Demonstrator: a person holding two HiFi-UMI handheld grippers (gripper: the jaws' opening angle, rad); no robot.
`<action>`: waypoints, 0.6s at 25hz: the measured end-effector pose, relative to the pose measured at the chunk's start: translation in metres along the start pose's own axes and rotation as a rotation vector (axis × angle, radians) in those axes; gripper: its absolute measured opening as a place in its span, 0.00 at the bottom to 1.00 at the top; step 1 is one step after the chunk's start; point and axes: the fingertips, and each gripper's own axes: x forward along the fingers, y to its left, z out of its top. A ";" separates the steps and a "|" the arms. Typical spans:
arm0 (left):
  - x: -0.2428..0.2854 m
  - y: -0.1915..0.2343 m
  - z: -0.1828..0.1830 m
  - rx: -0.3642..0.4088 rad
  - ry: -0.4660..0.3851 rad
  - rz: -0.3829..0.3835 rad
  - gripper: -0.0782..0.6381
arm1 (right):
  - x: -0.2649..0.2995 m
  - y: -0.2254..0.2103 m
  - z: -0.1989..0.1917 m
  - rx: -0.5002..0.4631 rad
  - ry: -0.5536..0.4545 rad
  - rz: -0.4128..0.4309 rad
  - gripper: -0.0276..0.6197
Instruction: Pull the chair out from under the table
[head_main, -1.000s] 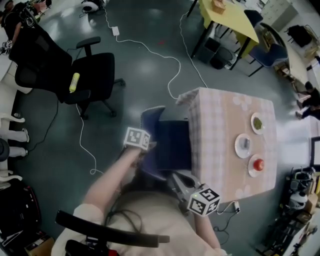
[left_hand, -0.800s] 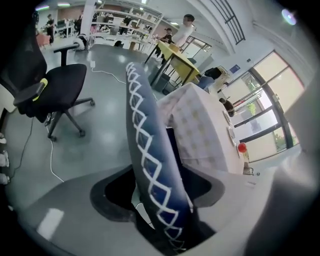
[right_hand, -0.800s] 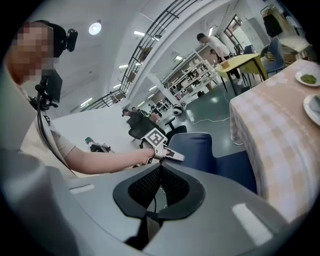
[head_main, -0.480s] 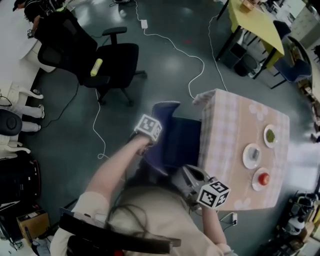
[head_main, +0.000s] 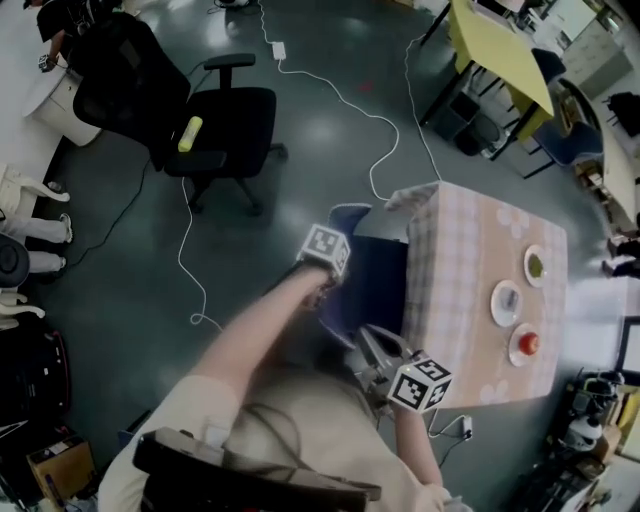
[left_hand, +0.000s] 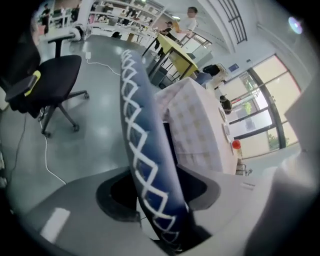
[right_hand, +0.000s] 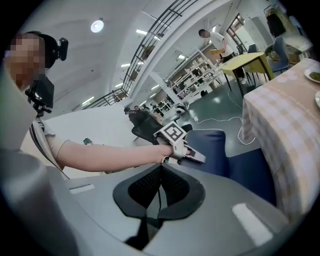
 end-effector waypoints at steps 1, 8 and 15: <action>-0.001 0.001 -0.001 0.030 0.013 0.026 0.36 | 0.007 0.013 -0.003 -0.001 -0.010 0.001 0.06; 0.000 0.011 -0.003 0.094 0.046 0.085 0.25 | 0.015 0.051 -0.029 -0.002 -0.049 -0.083 0.06; 0.000 0.020 -0.007 0.093 0.048 0.141 0.22 | -0.016 0.048 -0.032 0.007 -0.130 -0.110 0.06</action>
